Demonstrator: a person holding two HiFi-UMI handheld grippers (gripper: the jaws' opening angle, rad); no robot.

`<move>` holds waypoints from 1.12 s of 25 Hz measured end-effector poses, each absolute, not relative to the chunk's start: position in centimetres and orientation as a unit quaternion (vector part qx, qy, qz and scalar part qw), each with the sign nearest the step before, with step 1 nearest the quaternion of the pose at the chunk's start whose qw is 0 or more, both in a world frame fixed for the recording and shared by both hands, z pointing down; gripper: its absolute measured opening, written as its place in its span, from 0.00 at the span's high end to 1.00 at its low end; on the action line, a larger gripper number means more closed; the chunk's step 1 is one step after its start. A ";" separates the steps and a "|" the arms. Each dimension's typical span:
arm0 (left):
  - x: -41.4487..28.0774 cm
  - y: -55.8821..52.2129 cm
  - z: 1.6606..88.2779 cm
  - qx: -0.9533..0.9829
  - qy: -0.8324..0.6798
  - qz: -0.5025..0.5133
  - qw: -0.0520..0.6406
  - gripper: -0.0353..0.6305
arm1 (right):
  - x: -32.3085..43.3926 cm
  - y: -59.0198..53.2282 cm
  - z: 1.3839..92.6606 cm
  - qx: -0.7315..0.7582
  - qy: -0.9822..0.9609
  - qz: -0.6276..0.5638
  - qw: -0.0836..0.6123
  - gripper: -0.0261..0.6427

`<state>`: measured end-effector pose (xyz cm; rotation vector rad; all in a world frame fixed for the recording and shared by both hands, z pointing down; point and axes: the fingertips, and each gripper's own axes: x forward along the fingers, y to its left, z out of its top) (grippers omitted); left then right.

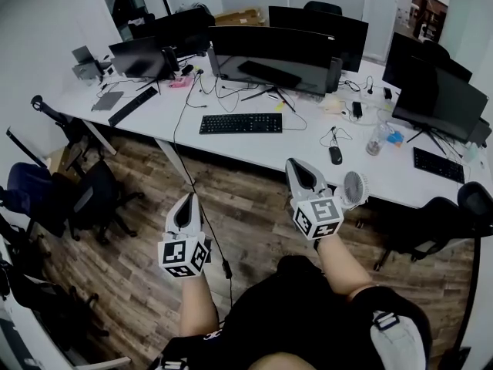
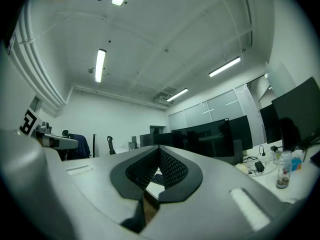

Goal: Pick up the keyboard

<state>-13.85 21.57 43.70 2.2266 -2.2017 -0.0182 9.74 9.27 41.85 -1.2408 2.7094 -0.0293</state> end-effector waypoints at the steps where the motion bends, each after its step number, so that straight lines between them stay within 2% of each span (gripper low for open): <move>1: -14.0 21.2 43.8 0.712 -0.702 -0.005 0.004 0.87 | 9.7 8.7 42.0 -0.416 0.905 -0.013 0.081 0.97; 11: -18.7 13.5 46.0 0.705 -0.709 -0.009 0.013 0.87 | 5.9 -0.3 44.2 -0.424 0.902 -0.020 0.077 0.97; 21: -25.4 -5.1 45.4 0.704 -0.710 0.006 0.002 0.87 | 1.4 -19.3 44.5 -0.432 0.900 -0.017 0.061 0.97; 28: -29.7 -15.8 46.3 0.697 -0.716 0.029 0.028 0.87 | -0.4 -31.2 46.5 -0.441 0.895 -0.057 0.034 0.97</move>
